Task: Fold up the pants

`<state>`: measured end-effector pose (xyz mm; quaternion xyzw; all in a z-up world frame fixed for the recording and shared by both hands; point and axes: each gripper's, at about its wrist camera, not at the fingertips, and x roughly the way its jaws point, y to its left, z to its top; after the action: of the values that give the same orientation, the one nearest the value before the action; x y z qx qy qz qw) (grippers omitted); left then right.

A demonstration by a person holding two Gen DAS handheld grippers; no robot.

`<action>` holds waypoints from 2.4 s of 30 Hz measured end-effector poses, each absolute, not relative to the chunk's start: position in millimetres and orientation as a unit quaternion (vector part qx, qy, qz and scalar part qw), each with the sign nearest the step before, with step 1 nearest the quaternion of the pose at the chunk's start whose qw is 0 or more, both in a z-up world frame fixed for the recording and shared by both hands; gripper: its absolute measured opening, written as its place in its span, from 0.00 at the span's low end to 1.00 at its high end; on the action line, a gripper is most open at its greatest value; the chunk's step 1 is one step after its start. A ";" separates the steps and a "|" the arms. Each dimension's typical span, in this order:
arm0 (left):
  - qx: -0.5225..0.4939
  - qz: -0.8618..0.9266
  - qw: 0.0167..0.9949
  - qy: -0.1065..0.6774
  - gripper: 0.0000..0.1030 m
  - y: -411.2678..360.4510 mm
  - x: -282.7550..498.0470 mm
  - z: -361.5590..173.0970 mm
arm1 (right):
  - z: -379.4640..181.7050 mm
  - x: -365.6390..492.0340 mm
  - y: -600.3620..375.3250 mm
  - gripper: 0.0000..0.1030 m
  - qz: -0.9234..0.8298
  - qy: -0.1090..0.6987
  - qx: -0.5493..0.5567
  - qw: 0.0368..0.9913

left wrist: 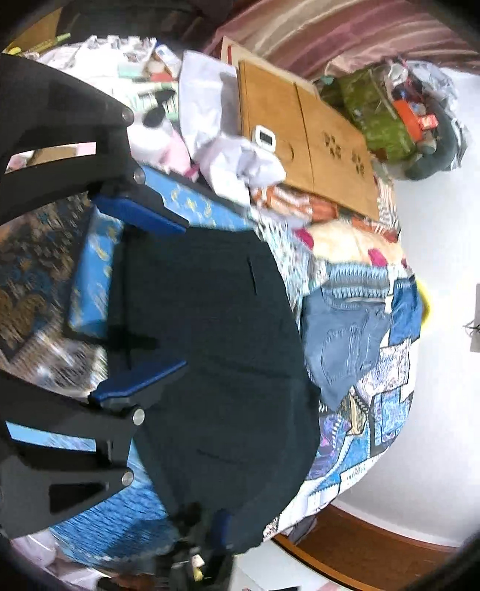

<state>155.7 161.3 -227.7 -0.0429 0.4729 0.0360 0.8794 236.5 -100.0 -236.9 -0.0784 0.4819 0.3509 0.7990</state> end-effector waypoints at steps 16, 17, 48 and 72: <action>-0.012 0.019 0.873 0.488 0.69 97.2 195.3 -226.7 | -201.1 217.3 -292.6 0.76 0.153 0.422 0.048 0.892; -0.012 0.013 0.875 0.484 0.72 92.3 198.6 -222.7 | -204.8 215.9 -309.2 0.77 0.128 0.420 0.060 0.897; 0.089 -0.123 0.847 0.510 0.87 -88.6 280.9 -249.2 | -291.1 256.5 -445.5 0.09 0.030 0.447 0.315 0.837; -0.016 -0.069 0.894 0.443 0.88 32.4 224.8 -182.5 | -77.9 279.1 -294.5 0.06 0.210 0.292 0.166 0.918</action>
<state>224.8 32.4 -182.5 -0.0155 0.4426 -0.0691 0.8939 279.1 -294.5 -77.9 0.1659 0.2922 0.2103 0.9181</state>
